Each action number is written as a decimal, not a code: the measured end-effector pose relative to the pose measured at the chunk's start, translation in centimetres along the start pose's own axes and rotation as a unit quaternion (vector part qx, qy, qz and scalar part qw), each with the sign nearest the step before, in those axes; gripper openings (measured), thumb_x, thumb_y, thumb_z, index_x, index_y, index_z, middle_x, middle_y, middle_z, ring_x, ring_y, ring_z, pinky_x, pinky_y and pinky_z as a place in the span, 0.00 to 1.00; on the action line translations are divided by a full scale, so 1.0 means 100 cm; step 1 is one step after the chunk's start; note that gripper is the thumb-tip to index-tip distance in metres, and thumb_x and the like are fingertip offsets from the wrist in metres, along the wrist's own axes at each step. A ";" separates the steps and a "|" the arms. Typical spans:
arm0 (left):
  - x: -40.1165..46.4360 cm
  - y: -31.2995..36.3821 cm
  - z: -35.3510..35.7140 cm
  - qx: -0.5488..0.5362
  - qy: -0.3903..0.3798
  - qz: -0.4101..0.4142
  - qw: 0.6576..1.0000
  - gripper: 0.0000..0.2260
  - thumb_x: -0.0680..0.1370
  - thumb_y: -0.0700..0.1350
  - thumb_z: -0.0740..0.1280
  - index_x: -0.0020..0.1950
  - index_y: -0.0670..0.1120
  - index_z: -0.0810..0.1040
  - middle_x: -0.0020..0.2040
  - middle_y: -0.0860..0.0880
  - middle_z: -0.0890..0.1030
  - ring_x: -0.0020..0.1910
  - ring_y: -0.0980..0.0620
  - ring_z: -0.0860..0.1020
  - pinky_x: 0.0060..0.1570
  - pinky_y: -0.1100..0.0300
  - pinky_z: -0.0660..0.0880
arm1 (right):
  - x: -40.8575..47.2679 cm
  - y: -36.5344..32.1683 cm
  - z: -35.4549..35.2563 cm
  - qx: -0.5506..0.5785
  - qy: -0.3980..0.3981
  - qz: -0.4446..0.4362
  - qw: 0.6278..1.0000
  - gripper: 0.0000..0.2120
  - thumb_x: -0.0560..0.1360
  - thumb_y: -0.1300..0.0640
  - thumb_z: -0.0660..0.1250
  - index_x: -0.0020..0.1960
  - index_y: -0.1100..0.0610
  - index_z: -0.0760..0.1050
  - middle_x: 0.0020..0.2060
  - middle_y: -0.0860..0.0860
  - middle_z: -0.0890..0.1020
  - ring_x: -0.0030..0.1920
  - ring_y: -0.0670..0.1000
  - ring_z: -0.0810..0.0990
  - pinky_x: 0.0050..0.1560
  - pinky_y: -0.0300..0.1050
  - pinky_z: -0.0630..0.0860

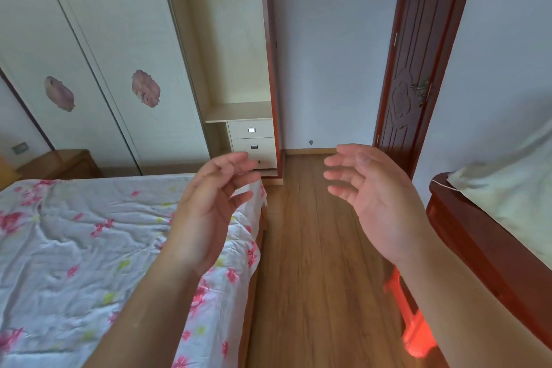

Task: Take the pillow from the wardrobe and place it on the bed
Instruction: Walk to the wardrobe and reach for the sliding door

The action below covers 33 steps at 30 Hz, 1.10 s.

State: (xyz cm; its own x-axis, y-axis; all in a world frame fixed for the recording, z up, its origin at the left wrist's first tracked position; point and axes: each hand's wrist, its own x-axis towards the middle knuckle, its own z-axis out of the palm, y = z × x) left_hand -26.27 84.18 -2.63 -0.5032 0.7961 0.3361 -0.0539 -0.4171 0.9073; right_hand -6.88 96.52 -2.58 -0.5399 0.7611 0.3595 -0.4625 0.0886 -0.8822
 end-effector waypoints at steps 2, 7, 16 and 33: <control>0.020 -0.004 0.004 0.007 0.002 0.003 1.000 0.13 0.75 0.47 0.61 0.55 0.47 0.80 0.52 0.48 0.85 0.53 0.50 0.81 0.51 0.55 0.74 | 0.019 0.006 -0.005 0.002 -0.003 0.002 1.000 0.14 0.74 0.53 0.63 0.55 0.57 0.78 0.49 0.55 0.83 0.52 0.57 0.80 0.53 0.53 0.75; 0.070 -0.023 0.002 0.023 -0.004 0.016 1.000 0.13 0.73 0.50 0.65 0.55 0.49 0.81 0.52 0.48 0.84 0.54 0.50 0.81 0.52 0.55 0.75 | 0.071 0.025 -0.016 -0.007 -0.006 0.006 1.000 0.13 0.74 0.51 0.63 0.55 0.54 0.79 0.49 0.54 0.83 0.52 0.55 0.81 0.52 0.50 0.76; 0.186 -0.086 -0.049 -0.017 0.017 0.007 1.000 0.12 0.75 0.47 0.62 0.55 0.49 0.81 0.52 0.48 0.84 0.53 0.50 0.80 0.50 0.55 0.74 | 0.190 0.100 -0.008 -0.022 -0.016 0.034 0.999 0.13 0.73 0.51 0.63 0.53 0.53 0.79 0.48 0.53 0.83 0.51 0.54 0.81 0.50 0.49 0.76; 0.455 -0.149 -0.138 -0.008 -0.016 0.013 1.000 0.13 0.71 0.51 0.65 0.54 0.51 0.81 0.54 0.47 0.83 0.53 0.48 0.80 0.50 0.56 0.73 | 0.457 0.191 0.003 -0.053 0.013 0.033 0.998 0.12 0.74 0.52 0.63 0.54 0.55 0.79 0.48 0.53 0.84 0.50 0.55 0.81 0.49 0.49 0.76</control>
State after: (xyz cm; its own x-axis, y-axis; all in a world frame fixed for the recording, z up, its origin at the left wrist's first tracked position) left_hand -60.25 120.62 -4.37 -0.4772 0.7986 0.3668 -0.0554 -0.4439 0.8944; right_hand -40.57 132.76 -2.90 -0.5481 0.7838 0.2918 -0.3484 0.1032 -0.9317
